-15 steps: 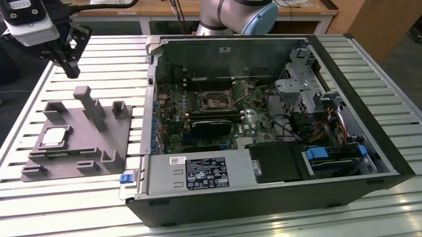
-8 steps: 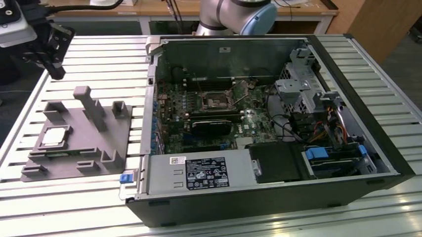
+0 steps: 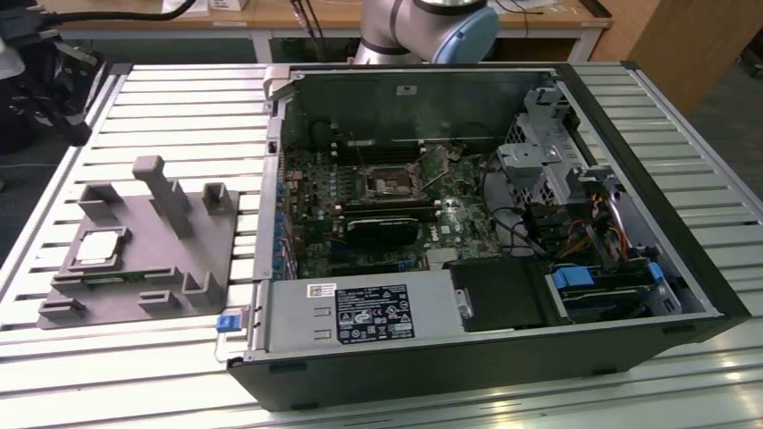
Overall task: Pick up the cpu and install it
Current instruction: 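Reach for the cpu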
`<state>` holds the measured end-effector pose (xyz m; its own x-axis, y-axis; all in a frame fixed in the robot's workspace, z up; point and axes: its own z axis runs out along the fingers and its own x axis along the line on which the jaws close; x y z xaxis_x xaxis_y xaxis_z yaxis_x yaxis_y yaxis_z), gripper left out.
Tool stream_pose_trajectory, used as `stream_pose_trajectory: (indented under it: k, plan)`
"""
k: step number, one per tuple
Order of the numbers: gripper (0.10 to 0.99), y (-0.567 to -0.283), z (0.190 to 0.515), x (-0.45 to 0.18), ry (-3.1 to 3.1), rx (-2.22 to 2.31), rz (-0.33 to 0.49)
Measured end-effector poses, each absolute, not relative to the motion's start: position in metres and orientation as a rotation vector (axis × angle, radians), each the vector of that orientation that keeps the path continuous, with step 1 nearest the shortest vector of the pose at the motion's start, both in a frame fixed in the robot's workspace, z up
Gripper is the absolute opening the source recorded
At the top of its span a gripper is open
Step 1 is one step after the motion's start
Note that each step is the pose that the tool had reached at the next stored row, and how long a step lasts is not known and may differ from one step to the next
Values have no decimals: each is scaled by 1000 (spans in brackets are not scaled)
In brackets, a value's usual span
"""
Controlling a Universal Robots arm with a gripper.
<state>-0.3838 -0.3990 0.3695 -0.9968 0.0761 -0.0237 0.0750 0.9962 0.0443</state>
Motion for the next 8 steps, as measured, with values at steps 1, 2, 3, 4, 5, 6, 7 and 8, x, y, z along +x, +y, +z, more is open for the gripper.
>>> stream_pose_trajectory:
  k: [1,2,3,4,5,6,7,8]
  plan:
    - [106,-399,369,-387,3113,118,68]
    - [106,-399,369,-391,3113,118,68]
    - [106,-399,369,-395,3113,118,68]
    - [106,-399,369,-399,3113,118,68]
    - [106,-399,369,-403,3113,118,68]
    - [106,-399,369,-407,3113,118,68]
    - [106,-399,368,-411,3113,118,68]
    - [106,-399,368,-414,3113,118,68]
